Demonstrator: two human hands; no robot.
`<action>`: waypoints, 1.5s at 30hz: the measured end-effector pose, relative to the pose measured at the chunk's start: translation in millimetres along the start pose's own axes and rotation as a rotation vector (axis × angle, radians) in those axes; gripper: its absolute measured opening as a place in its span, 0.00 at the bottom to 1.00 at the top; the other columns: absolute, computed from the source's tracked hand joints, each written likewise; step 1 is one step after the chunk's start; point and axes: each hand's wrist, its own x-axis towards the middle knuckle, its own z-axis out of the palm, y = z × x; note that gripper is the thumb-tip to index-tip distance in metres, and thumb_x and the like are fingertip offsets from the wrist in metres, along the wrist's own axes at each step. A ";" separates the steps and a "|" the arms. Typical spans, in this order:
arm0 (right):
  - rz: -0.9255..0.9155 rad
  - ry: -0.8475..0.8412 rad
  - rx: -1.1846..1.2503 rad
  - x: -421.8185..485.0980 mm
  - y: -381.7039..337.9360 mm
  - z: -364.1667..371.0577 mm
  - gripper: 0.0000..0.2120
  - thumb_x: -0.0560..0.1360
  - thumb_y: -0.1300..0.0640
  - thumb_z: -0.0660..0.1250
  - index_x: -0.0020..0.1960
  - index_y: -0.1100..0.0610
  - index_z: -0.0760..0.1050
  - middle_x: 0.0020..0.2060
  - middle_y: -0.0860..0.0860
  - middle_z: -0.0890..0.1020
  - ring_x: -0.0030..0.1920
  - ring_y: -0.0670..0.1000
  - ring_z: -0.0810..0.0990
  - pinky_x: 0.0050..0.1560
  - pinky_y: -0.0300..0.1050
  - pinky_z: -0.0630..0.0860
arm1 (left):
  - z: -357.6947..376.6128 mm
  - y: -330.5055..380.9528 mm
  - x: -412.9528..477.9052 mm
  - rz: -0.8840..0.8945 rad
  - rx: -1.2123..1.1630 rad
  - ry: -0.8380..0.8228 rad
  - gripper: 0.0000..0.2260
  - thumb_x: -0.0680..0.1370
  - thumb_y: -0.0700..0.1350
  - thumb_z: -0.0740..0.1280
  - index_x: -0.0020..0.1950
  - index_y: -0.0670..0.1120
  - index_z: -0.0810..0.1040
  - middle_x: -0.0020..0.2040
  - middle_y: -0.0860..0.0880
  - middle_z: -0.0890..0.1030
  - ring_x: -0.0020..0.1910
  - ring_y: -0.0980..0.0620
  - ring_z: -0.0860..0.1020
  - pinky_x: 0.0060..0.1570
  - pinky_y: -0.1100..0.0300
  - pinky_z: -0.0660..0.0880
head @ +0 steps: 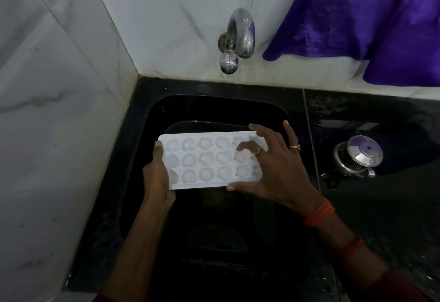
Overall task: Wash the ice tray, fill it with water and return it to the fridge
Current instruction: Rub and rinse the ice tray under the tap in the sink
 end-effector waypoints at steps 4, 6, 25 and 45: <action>0.035 -0.012 -0.033 5.5 -3.2 2.8 0.43 0.68 0.18 0.54 0.66 0.47 0.78 0.73 0.54 0.71 0.73 0.54 0.71 0.79 0.67 0.47 | 0.7 -0.8 -2.8 -0.005 0.000 -0.001 0.20 0.79 0.63 0.63 0.50 0.48 0.81 0.48 0.45 0.85 0.46 0.43 0.85 0.41 0.51 0.81; 0.047 -0.013 -0.028 7.2 -4.4 6.1 0.40 0.70 0.19 0.54 0.64 0.48 0.80 0.73 0.54 0.71 0.73 0.54 0.71 0.79 0.66 0.48 | 1.7 -1.1 -4.8 -0.009 -0.007 -0.002 0.19 0.80 0.63 0.63 0.49 0.47 0.81 0.47 0.45 0.85 0.45 0.43 0.84 0.39 0.52 0.80; 0.087 -0.009 -0.095 17.1 -2.8 9.9 0.23 0.73 0.32 0.62 0.54 0.47 0.84 0.72 0.54 0.73 0.72 0.56 0.72 0.80 0.62 0.40 | 4.1 -1.0 -11.4 0.018 -0.016 -0.013 0.18 0.80 0.61 0.62 0.48 0.47 0.81 0.45 0.46 0.85 0.43 0.45 0.84 0.37 0.54 0.79; 0.082 -0.080 -0.173 16.1 -3.6 10.9 0.25 0.74 0.31 0.58 0.56 0.46 0.84 0.72 0.57 0.73 0.71 0.59 0.73 0.78 0.67 0.42 | 2.4 -3.2 -9.1 0.003 -0.007 -0.026 0.21 0.79 0.63 0.63 0.52 0.47 0.82 0.46 0.45 0.86 0.44 0.44 0.85 0.39 0.51 0.82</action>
